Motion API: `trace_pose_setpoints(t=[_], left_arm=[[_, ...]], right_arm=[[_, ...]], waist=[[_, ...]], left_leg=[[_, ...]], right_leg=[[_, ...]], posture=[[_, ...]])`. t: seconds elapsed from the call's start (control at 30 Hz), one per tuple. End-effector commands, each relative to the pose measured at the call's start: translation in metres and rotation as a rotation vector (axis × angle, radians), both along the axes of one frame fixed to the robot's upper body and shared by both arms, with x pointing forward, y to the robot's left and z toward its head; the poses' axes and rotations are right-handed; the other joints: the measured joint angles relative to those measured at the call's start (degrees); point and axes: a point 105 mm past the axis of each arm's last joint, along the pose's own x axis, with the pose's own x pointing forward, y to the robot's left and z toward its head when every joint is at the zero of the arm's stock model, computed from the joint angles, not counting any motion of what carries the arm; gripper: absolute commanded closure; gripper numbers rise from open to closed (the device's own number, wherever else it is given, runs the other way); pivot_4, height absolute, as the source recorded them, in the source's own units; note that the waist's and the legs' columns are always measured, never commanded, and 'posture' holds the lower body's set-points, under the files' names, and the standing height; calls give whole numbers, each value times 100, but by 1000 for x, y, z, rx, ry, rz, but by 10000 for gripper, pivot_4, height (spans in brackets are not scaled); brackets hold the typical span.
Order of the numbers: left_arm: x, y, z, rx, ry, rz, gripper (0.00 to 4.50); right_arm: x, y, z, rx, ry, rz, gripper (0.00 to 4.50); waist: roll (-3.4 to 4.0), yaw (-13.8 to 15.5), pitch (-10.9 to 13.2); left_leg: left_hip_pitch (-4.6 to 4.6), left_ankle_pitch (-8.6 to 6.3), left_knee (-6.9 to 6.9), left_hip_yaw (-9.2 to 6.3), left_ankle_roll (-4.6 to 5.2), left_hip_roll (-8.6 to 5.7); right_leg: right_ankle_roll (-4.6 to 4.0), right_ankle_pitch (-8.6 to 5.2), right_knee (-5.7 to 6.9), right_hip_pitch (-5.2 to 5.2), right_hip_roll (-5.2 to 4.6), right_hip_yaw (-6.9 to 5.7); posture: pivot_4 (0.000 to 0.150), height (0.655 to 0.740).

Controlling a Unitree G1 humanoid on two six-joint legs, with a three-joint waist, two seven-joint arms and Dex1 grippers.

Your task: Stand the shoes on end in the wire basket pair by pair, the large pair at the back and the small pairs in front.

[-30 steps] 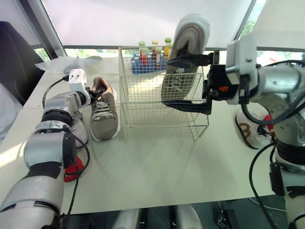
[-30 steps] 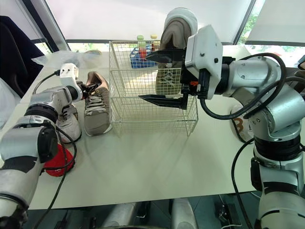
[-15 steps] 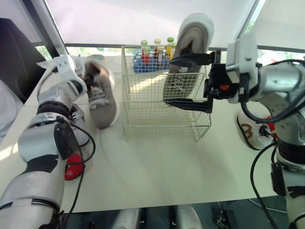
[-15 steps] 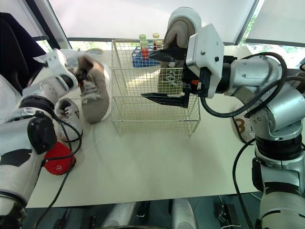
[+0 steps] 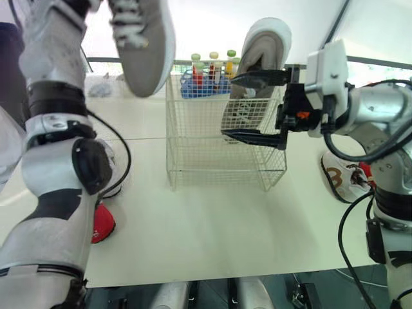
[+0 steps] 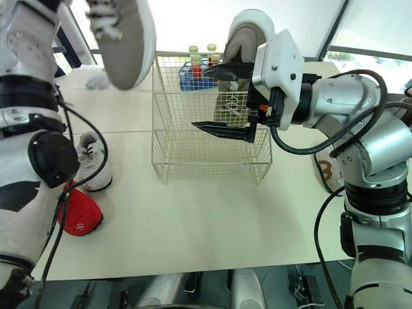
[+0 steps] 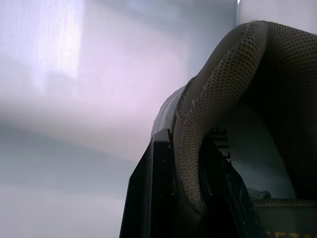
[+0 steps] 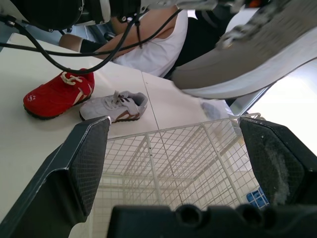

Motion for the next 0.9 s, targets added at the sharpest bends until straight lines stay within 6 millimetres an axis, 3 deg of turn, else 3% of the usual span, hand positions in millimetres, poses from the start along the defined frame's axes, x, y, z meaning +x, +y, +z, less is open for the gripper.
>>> trace_pose_setpoints(t=[0.03, 0.2, 0.5, 0.83, 0.9], left_arm=[[-38, -21, 43, -85, -299, 76, 44450], [-41, -45, 31, -224, -422, 192, 44450], [-47, -82, -16, -170, -574, 331, 44450], [-38, -97, -65, -107, -564, 405, 44450], [-32, -102, -83, -77, -529, 412, 44450]], right_arm=[[-6, -3, 13, 12, -74, -23, 0], [-8, -5, 13, 11, -77, -42, 0], [-11, -6, 12, 16, -69, -74, 0], [-14, -7, 13, 10, -59, -93, 0], [-14, -7, 12, 6, -57, -96, 0]], waist=[[0, 4, 0], [-1, -9, 0], [-1, 7, 0], [-1, 11, 0], [-1, 10, -1]], left_leg=[[1, -1, -1, 2, 1, 0], [6, 1, -2, 1, -2, 1], [5, 1, -1, 4, 0, 1], [6, 1, 0, 4, 2, 1], [6, 2, 0, 4, 3, 1]], right_leg=[[1, 0, 0, 1, 0, 0], [1, 0, 4, 2, 0, 0], [2, 1, 4, 1, 1, 3], [2, 1, 5, 3, 1, 1], [2, 1, 5, 3, 1, 1]], posture=[[1500, 7400], [1500, 7400], [1500, 7400], [1500, 7400], [1500, 7400]])
